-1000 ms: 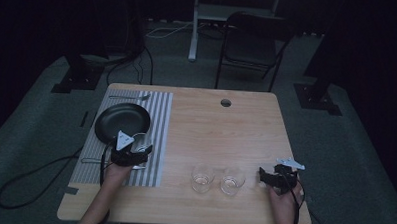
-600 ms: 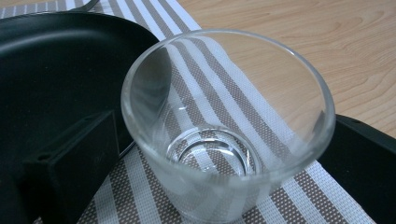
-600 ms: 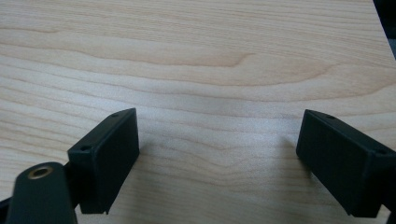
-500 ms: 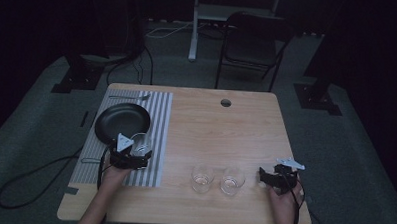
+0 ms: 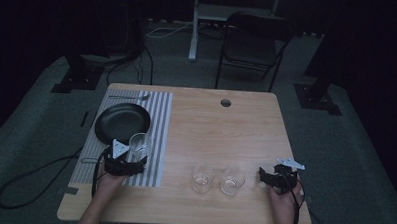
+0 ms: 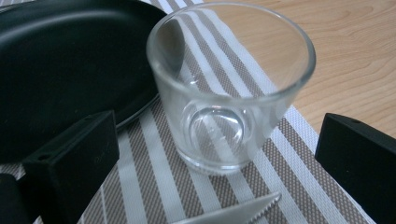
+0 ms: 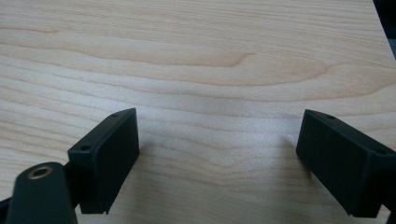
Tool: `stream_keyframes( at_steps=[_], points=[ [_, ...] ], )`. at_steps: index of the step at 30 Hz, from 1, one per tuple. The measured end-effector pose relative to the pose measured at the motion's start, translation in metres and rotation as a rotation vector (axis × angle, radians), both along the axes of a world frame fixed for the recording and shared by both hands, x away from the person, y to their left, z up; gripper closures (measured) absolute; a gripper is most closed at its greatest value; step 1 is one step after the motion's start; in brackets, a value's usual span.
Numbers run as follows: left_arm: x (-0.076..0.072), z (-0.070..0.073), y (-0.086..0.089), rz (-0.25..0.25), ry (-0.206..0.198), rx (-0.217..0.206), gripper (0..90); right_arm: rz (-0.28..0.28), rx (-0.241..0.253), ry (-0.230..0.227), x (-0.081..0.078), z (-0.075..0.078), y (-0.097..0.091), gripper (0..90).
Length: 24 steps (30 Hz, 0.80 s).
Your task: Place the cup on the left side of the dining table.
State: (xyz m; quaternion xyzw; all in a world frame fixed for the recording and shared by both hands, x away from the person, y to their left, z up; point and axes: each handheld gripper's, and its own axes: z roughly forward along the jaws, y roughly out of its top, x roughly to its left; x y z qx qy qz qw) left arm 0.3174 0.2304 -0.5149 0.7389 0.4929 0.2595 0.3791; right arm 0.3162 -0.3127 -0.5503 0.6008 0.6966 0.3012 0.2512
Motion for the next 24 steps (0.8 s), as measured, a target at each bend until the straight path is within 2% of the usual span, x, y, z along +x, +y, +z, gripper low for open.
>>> stream_keyframes(
  at_steps=[6, 24],
  points=[
    [-0.01, -0.004, 0.006, -0.003, 0.029, 0.019, 0.2, -0.002, 0.002, 0.0, 0.0, 0.0, 0.0, 12.8],
    [-0.032, -0.014, 0.035, 0.089, 0.078, 0.023, 0.2, -0.001, 0.001, 0.0, 0.0, 0.0, 0.0, 12.8]
  ],
)
